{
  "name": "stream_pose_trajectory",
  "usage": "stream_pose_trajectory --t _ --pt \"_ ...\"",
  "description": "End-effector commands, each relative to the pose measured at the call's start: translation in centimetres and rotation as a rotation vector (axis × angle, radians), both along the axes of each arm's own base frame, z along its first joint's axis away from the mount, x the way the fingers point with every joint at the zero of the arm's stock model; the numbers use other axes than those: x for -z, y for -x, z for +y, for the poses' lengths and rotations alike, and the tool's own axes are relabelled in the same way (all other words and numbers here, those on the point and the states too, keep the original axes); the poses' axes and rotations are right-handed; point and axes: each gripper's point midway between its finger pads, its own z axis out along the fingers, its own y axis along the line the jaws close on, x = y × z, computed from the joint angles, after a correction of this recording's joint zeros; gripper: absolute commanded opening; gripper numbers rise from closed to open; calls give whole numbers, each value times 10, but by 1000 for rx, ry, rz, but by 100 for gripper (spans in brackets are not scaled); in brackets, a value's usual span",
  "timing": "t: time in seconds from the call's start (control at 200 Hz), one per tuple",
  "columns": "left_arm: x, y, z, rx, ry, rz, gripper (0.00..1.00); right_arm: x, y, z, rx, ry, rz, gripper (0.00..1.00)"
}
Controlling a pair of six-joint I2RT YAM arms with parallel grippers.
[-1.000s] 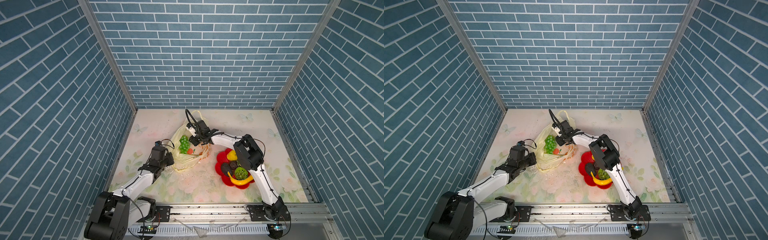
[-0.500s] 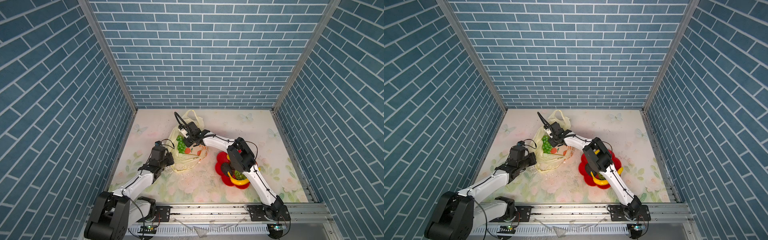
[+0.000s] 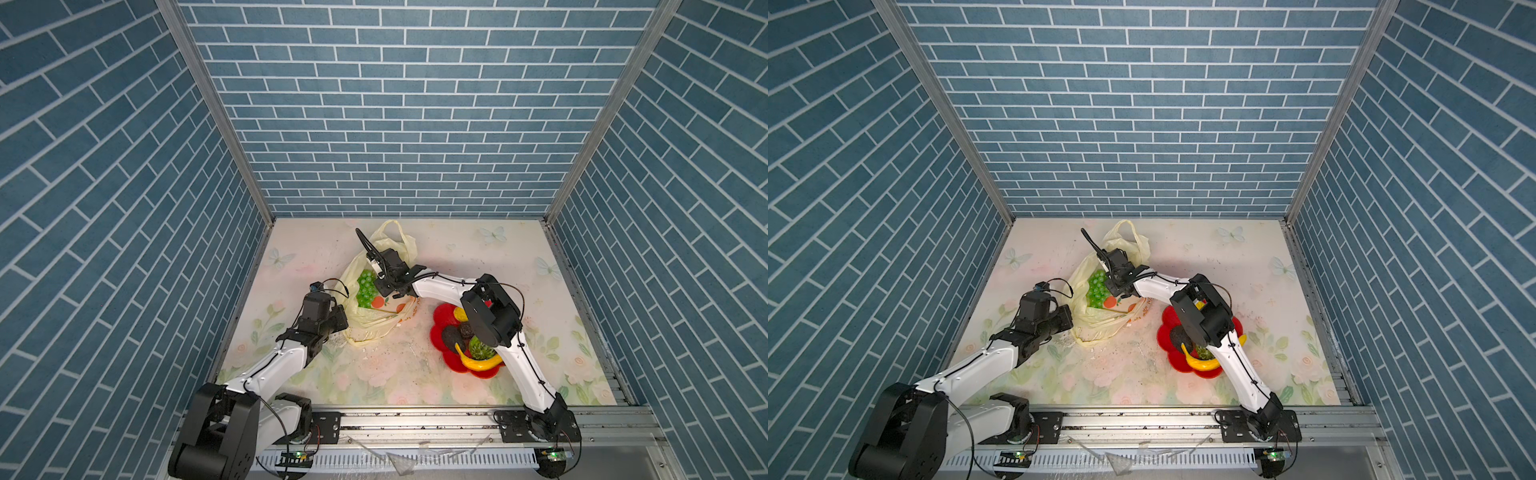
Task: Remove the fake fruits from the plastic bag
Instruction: 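Lift the green grapes out of the bag toward the red plate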
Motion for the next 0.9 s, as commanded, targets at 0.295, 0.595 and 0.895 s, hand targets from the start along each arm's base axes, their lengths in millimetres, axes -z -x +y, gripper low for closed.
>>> stream_pose_trajectory --t 0.295,0.595,0.895 --pt "2 2 6 -22 -32 17 0 -87 8 -33 117 -142 -113 0" --pt "5 2 8 -37 -43 30 0 -143 36 -56 130 -186 -169 0" --pt "6 1 7 -32 -42 38 0 -204 65 -82 125 -213 -216 0"
